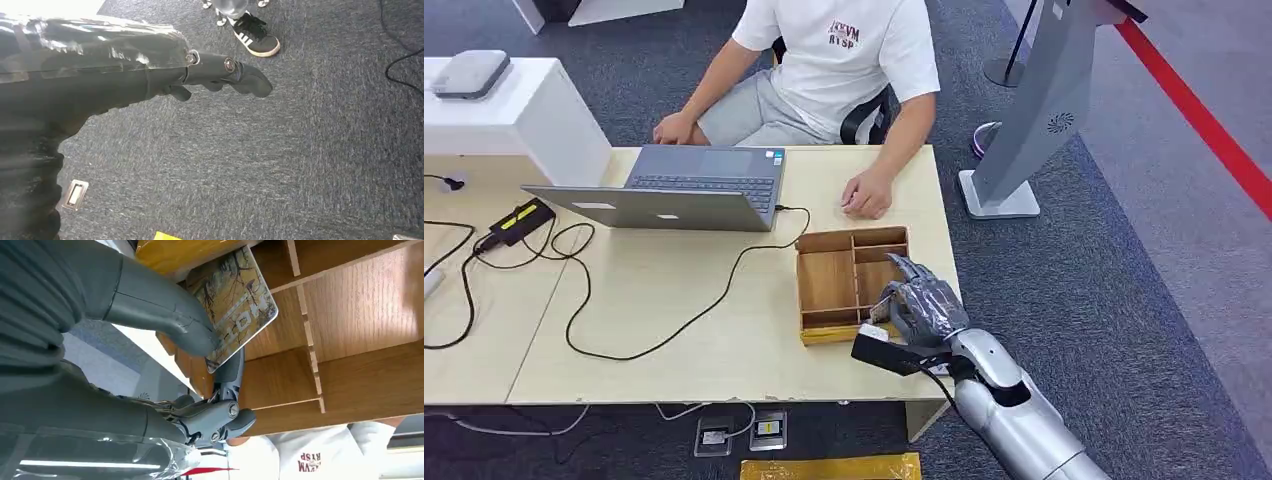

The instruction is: Pass the card to the sensor for recognition and then transmit it.

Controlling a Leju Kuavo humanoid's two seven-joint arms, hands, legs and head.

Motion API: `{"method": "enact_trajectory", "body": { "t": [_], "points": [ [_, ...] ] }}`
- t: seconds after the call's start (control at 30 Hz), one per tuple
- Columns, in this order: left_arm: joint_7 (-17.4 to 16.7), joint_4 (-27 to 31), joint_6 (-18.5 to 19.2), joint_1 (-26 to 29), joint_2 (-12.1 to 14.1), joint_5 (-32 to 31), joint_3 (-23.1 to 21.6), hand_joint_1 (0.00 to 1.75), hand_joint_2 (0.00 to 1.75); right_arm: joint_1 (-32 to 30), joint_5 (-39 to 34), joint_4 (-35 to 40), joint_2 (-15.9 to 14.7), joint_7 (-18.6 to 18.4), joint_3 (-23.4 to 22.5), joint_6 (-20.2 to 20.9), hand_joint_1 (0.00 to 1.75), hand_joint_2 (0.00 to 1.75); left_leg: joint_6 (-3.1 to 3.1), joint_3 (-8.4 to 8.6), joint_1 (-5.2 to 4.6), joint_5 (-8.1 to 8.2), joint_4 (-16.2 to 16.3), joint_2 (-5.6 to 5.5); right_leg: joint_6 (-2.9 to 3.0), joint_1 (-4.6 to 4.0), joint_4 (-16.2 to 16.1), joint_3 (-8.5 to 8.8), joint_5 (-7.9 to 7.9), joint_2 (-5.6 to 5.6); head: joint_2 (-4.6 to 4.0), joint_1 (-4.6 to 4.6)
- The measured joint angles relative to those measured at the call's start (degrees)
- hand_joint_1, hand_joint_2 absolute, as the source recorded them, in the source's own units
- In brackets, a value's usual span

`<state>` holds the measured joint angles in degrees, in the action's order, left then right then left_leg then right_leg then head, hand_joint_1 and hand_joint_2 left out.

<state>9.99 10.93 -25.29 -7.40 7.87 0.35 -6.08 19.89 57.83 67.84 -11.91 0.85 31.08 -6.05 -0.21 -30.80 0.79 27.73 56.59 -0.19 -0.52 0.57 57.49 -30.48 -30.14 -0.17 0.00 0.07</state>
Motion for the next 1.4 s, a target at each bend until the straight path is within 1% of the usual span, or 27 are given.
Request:
{"method": "enact_trajectory", "body": {
  "t": [0.2,0.33,0.43,0.6,0.77,0.97,1.07,1.17,1.23,1.27,1.33,1.4],
  "points": [
    [0.15,0.00,-0.13,0.00,-0.04,0.09,0.00,0.00,1.75,0.21,-1.77,0.00,0.00,0.50,-0.04,-0.50,1.75,1.75,0.00,0.00,0.00,0.00,0.00,0.00,0.00,0.00,0.00,0.01,0.00,0.00,0.00,0.00],
    [0.70,0.00,-0.15,0.00,-0.11,0.11,0.00,0.00,1.75,2.18,-2.58,0.79,-0.02,1.03,-0.37,-1.07,1.75,1.75,0.00,0.01,0.00,0.00,0.00,0.02,0.00,0.00,0.00,0.00,0.01,0.03,0.00,0.02],
    [1.38,0.00,-0.20,0.04,-0.11,0.13,0.00,0.00,1.75,4.14,-3.10,2.05,-0.04,1.64,-1.61,-1.66,1.75,1.75,0.00,0.01,0.00,-0.01,0.00,0.02,0.02,0.01,0.00,0.00,0.02,0.02,0.00,0.00],
    [1.84,0.00,-0.31,0.06,-0.35,0.02,0.00,0.00,1.75,9.11,-3.63,4.92,-0.70,2.32,-4.59,-0.85,1.75,1.75,0.00,0.02,-0.01,-0.01,0.01,0.02,0.02,0.01,0.00,0.00,0.03,0.02,0.00,0.02],
    [1.95,0.00,-0.31,0.05,-0.66,-0.39,0.00,0.00,1.75,12.50,-4.09,6.60,-0.83,2.95,-6.73,-0.24,1.75,1.75,0.00,0.02,0.00,-0.01,0.02,0.02,0.02,0.00,0.00,-0.01,0.02,0.02,0.00,0.00],
    [1.97,0.00,-0.20,0.01,-1.09,-1.01,-0.02,0.00,1.75,13.92,-3.74,7.15,-0.76,4.26,-7.30,0.13,1.75,1.75,0.00,0.00,0.00,-0.01,0.01,0.01,0.02,0.00,0.01,-0.01,0.02,0.02,0.00,0.00],
    [1.88,0.00,0.04,-0.11,-1.27,-1.71,-0.04,0.00,1.75,15.63,-3.74,6.99,-0.17,5.25,-7.17,0.81,1.75,1.75,0.00,-0.01,0.00,-0.01,0.01,0.02,0.02,0.00,0.02,-0.01,0.03,0.02,0.00,0.00],
    [1.16,0.00,0.85,-0.49,-1.38,-3.13,-0.17,0.00,1.75,19.85,-4.41,4.93,0.26,7.13,-6.67,0.57,1.75,1.75,-0.01,-0.04,0.00,-0.02,0.01,0.01,0.02,0.00,0.05,-0.02,0.03,0.02,0.00,0.00],
    [0.02,0.04,1.75,-1.19,-1.38,-4.35,-0.37,0.00,1.75,25.06,-4.39,0.45,1.09,10.17,-6.23,-1.25,1.75,1.75,-0.05,-0.07,-0.01,-0.06,0.01,0.00,0.02,0.01,0.09,-0.06,0.03,0.00,0.00,0.00],
    [-0.35,0.07,2.01,-1.60,-1.38,-4.68,-0.59,0.00,1.75,27.94,-4.39,-2.98,1.53,11.46,-6.01,-2.36,1.75,1.75,-0.04,-0.07,-0.01,-0.07,0.01,-0.01,0.02,0.01,0.09,-0.05,0.04,-0.03,0.00,0.00],
    [-0.68,0.20,2.14,-2.21,-1.38,-4.96,-0.96,0.00,1.75,31.83,-4.37,-8.80,2.53,12.30,-5.79,-3.30,1.75,1.75,-0.03,-0.05,0.00,-0.08,0.02,-0.09,0.02,0.00,0.09,-0.01,0.04,-0.13,0.00,0.00],
    [-0.94,0.20,2.49,-2.44,-1.36,-5.31,-1.27,0.00,1.75,33.79,-2.63,-12.36,3.34,12.68,-5.53,-4.02,1.75,1.75,-0.01,-0.10,-0.01,-0.09,0.02,-0.14,0.02,0.01,0.12,-0.02,0.05,-0.13,0.00,0.02]
  ]
}}
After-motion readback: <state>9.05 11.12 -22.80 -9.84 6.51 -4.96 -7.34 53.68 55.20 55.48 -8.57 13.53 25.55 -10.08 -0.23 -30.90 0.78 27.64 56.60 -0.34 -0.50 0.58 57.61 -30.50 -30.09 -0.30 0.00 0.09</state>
